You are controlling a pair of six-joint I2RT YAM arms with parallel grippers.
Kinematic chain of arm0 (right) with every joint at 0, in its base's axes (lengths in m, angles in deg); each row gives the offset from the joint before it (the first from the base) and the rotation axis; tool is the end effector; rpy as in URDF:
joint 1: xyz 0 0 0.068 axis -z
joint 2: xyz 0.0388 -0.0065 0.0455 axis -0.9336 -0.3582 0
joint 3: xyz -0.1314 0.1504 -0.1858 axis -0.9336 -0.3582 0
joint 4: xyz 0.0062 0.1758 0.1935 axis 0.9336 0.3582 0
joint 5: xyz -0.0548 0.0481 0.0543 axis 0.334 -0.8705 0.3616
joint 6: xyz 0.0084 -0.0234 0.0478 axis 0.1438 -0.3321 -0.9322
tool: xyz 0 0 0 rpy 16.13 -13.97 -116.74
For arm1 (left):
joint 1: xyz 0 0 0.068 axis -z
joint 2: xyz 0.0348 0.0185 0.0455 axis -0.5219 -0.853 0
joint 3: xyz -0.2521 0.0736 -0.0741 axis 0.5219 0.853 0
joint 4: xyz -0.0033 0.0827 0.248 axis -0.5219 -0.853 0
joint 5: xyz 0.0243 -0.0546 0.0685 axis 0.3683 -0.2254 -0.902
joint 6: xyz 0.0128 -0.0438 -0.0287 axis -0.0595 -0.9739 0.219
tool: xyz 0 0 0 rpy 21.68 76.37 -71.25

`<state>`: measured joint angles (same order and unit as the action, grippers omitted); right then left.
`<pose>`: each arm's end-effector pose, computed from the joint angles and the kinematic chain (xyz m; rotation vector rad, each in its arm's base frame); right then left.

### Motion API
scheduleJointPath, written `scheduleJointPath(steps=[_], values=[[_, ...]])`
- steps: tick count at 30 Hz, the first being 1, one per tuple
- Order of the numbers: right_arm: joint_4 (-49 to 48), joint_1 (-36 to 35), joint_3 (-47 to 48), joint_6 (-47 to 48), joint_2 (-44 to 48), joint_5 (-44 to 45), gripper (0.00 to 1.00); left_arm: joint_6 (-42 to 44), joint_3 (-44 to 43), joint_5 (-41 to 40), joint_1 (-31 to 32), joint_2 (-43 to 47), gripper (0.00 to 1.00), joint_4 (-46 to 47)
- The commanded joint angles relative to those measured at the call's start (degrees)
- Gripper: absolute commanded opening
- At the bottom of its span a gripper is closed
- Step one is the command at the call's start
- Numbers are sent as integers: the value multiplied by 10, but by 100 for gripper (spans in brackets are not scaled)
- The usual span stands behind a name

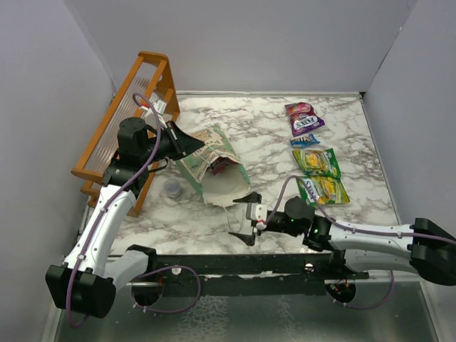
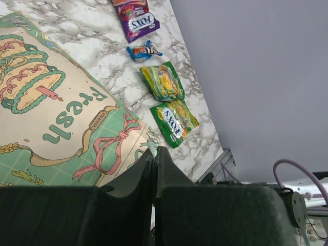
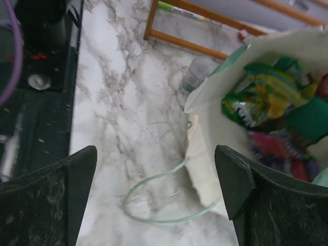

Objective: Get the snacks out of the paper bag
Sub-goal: Take out the snack from the paper bag.

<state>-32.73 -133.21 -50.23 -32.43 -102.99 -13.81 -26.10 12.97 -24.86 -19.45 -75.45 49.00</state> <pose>0.0887 0.2015 0.2207 -1.2613 1.2907 0.8379 0.2223 -0.0679 0.3684 -0.0664 1.9447 -1.2108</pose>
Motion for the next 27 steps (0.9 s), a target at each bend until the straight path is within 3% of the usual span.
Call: scheduleJointPath(steps=[1,6,9,13,18,22,27], values=[[-60,-16,25,296,-53,40,100,-2,-2,5,-2,6,0,0],[-12,-12,97,445,-157,69,100,0,-2,4,-2,7,0,-4],[-24,20,135,486,-210,54,98,-9,5,7,-2,12,0,7],[32,57,199,548,-281,54,89,-4,6,6,-2,19,0,-2],[43,83,243,628,-365,68,88,-5,8,11,-2,20,0,0],[9,86,266,672,-432,95,89,-9,8,14,-3,17,0,6],[-145,87,276,719,-518,164,89,-8,5,16,-2,16,0,5]])
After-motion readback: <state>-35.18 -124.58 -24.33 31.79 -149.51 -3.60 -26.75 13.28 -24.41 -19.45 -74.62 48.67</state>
